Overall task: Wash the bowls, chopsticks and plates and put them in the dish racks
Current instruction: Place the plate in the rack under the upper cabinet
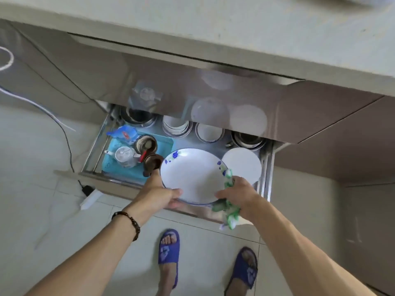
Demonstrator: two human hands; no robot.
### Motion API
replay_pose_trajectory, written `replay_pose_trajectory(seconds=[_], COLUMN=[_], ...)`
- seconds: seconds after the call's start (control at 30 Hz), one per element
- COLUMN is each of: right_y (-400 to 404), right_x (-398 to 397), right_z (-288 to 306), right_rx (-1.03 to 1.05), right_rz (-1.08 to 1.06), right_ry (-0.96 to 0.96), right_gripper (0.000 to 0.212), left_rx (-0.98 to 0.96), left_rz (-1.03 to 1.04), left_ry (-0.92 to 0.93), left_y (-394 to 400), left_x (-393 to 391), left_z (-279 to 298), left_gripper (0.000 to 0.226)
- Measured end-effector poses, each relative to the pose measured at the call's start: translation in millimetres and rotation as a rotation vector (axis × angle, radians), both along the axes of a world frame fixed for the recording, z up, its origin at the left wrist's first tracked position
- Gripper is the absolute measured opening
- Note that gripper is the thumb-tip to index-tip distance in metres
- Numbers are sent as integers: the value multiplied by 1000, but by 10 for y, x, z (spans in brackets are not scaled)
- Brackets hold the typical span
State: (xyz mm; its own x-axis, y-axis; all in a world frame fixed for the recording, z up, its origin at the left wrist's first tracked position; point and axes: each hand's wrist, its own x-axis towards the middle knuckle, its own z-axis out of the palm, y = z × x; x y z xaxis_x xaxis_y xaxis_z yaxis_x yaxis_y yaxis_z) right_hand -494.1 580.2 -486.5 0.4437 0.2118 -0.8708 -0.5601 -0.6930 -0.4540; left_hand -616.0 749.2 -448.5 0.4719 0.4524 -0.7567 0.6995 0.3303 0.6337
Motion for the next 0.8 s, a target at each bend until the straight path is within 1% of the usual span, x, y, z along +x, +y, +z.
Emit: replay_pose_trajectory(seconds=[0.1, 0.2, 0.3, 0.37, 0.47, 0.57, 0.67, 0.73, 0.8], right_y=[305, 480, 566, 604, 626, 571, 525, 522, 499], right_x=[20, 64, 89, 102, 95, 96, 99, 97, 83], right_z=[-457, -832, -1148, -1365, -1609, -1773, -1920, -2030, -2184], right_rx=[-106, -175, -189, -226, -259, -252, -264, -265, -271], right_rz=[98, 166, 139, 151, 143, 99, 37, -8, -35], right_ry=[-66, -62, -50, -61, -67, -72, -64, -64, -85], right_gripper=[50, 49, 38, 41, 52, 40, 41, 50, 62], left_rx=[-6, 42, 51, 61, 33, 0, -16, -12, -6], left_rz=[-80, -149, -190, -212, -226, -237, -242, -242, -228], left_ry=[67, 116, 128, 124, 123, 130, 147, 153, 151], left_y=[323, 571, 718, 764, 793, 782, 746, 715, 682], left_x=[90, 181, 272, 333, 424, 490, 552, 583, 605], left_z=[-571, -1046, -1433, -1627, -1853, -2050, -2241, -2339, -2426], left_gripper=[60, 60, 63, 66, 76, 84, 88, 87, 87])
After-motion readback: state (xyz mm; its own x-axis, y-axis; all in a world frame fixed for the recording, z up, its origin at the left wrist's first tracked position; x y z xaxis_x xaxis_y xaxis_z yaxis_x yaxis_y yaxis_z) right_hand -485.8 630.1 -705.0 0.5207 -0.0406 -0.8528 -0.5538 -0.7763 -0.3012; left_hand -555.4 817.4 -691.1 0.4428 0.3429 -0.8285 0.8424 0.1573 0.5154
